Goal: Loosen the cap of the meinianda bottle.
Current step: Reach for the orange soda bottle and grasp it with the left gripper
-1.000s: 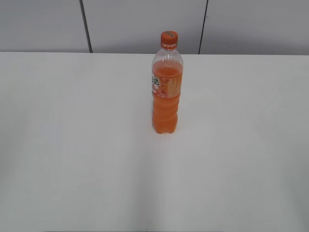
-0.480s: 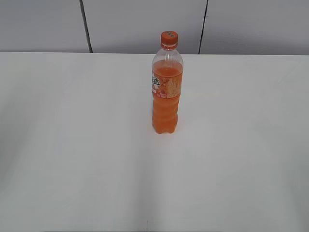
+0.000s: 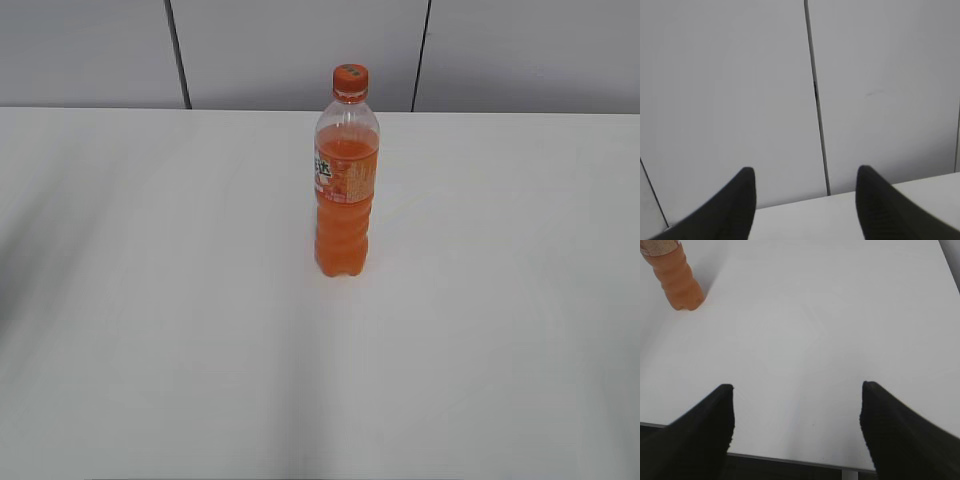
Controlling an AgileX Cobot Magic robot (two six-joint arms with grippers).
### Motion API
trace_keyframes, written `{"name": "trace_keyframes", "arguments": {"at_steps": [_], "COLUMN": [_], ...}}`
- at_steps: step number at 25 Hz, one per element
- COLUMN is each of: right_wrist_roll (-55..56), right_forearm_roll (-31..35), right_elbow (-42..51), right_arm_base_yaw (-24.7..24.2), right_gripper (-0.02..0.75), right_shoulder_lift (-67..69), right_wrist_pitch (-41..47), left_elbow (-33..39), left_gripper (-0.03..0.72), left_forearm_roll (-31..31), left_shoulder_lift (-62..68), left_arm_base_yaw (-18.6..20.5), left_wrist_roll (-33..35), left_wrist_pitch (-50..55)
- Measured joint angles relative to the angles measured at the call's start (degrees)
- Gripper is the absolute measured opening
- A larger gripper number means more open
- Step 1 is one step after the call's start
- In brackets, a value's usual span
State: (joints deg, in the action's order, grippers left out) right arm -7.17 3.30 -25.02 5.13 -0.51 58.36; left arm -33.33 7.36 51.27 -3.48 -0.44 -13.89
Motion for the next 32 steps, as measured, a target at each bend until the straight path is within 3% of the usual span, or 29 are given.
{"name": "trace_keyframes", "arguments": {"at_steps": [8,20,23,28,32], "right_wrist_roll": [0.00,0.00,0.00,0.00,0.00], "right_forearm_roll": [0.00,0.00,0.00,0.00,0.00], "right_elbow": [0.00,0.00,0.00,0.00,0.00], "right_arm_base_yaw": [0.00,0.00,0.00,0.00,0.00], "right_gripper": [0.587,0.587,0.587,0.587,0.587], "right_shoulder_lift": [0.00,0.00,0.00,0.00,0.00], "right_wrist_pitch": [-0.05,-0.05,-0.05,-0.05,-0.05], "left_elbow": [0.00,0.00,0.00,0.00,0.00], "left_gripper": [0.378,0.348,0.348,0.348,0.348], "left_forearm_roll": [0.00,0.40,5.37,23.10,31.96], "left_shoulder_lift": [12.68,25.69,27.94,33.57,39.06], "left_arm_base_yaw": [0.00,0.00,0.00,0.00,0.00], "left_wrist_roll": [0.00,-0.61,-5.31,-15.47,-18.12], "left_wrist_pitch": [-15.39,-25.26,-25.35,-28.17,-36.13]}}
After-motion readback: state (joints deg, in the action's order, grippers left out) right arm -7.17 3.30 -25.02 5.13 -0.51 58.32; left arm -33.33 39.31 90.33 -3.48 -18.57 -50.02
